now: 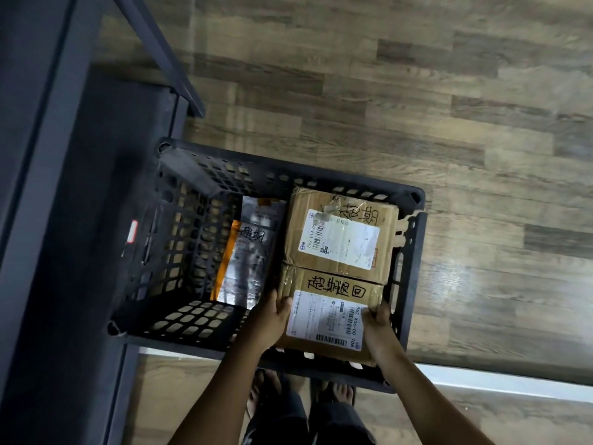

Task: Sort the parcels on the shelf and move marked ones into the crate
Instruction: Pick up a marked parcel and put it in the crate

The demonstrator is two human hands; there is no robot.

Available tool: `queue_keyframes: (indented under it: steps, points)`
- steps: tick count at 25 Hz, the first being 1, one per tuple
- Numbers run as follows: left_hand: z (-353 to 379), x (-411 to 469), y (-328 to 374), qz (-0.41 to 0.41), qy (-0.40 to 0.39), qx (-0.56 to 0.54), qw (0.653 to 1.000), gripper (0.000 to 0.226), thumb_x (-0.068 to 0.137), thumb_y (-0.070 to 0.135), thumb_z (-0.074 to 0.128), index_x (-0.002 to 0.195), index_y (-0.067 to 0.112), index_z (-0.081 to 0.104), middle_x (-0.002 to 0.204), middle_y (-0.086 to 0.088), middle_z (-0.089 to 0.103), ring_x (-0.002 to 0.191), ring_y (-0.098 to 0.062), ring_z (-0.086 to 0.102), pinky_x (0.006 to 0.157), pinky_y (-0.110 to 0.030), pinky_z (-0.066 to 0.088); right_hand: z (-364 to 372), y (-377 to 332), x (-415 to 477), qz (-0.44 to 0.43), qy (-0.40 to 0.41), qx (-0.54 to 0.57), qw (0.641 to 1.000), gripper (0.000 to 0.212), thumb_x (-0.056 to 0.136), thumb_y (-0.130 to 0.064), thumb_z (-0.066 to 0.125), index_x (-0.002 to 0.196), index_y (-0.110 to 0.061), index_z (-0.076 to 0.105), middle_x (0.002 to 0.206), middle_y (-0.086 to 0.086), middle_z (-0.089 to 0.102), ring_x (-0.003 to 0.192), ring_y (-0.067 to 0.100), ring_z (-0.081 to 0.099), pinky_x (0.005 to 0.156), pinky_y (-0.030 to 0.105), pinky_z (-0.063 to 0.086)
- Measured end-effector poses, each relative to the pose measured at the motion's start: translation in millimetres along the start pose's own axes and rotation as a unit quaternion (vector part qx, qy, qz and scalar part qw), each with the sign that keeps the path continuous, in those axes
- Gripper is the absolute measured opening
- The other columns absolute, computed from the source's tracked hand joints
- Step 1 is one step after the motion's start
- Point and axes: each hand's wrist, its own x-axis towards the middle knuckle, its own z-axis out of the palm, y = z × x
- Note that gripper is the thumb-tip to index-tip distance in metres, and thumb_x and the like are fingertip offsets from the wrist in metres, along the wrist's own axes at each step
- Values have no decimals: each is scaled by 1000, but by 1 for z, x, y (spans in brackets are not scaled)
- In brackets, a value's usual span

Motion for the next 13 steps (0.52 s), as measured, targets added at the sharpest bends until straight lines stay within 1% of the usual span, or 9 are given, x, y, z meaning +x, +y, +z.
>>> queue_keyframes:
  steps: [2, 3, 5, 6, 7, 9, 11, 12, 13]
  points:
    - [-1, -6, 2, 15, 23, 12, 1000, 49, 100, 41, 32, 139, 13, 36, 140, -13, 48, 125, -29, 49, 93, -30, 38, -3, -6, -8, -2, 7, -9, 1000, 38, 100, -13, 34, 137, -13, 29, 124, 10, 55, 109, 25, 54, 63, 24, 42]
    - [-2, -11, 2, 23, 36, 16, 999, 48, 99, 41, 34, 140, 15, 35, 139, -12, 50, 123, -29, 51, 93, -30, 40, -5, -10, -13, -5, 14, -15, 1000, 36, 100, -14, 35, 136, -12, 32, 123, 10, 56, 102, 22, 54, 59, 23, 40]
    - [-7, -27, 3, 33, 55, 7, 998, 56, 98, 42, 35, 148, 21, 23, 147, -7, 42, 129, -26, 47, 100, -35, 41, -8, -21, -28, -15, 33, -34, 999, 35, 100, -22, 36, 132, -10, 36, 124, 11, 57, 94, 20, 54, 59, 24, 41]
    - [-13, -38, 4, 36, 66, 3, 997, 59, 97, 43, 35, 150, 22, 18, 151, -5, 37, 133, -25, 43, 104, -36, 39, -10, -28, -37, -28, 41, -57, 997, 38, 100, -27, 35, 133, -9, 36, 128, 13, 55, 97, 23, 55, 63, 25, 42]
    - [-20, -51, 6, 40, 75, 4, 996, 61, 97, 44, 35, 151, 23, 16, 153, -4, 33, 136, -23, 38, 108, -36, 37, -12, -34, -47, -44, 50, -84, 994, 42, 100, -28, 35, 137, -9, 35, 135, 14, 49, 105, 26, 55, 72, 26, 42]
    - [-40, -79, 9, 58, 99, 19, 993, 62, 96, 47, 36, 150, 24, 17, 156, -2, 28, 140, -21, 32, 111, -38, 33, -16, -57, -76, -85, 44, -128, 987, 50, 99, -25, 37, 146, -12, 26, 148, 11, 34, 129, 28, 42, 91, 30, 39]
    - [-66, -113, 16, 58, 119, 38, 990, 61, 96, 48, 35, 150, 26, 17, 158, 1, 23, 142, -19, 28, 112, -36, 31, -17, -83, -112, -133, 20, -153, 979, 54, 98, -26, 37, 149, -18, 20, 154, 6, 27, 137, 26, 33, 105, 34, 35]
    - [-80, -132, 20, 62, 127, 42, 989, 61, 96, 48, 35, 151, 27, 17, 158, 2, 21, 142, -19, 29, 112, -35, 31, -18, -96, -128, -149, 8, -161, 976, 54, 99, -27, 36, 149, -20, 18, 155, 5, 24, 138, 26, 33, 105, 34, 36]
    - [-96, -155, 26, 68, 132, 31, 988, 61, 96, 47, 36, 151, 27, 16, 157, 2, 22, 141, -19, 30, 111, -34, 32, -19, -113, -150, -161, -2, -168, 972, 54, 99, -28, 35, 150, -21, 16, 156, 3, 21, 137, 26, 35, 101, 33, 40]
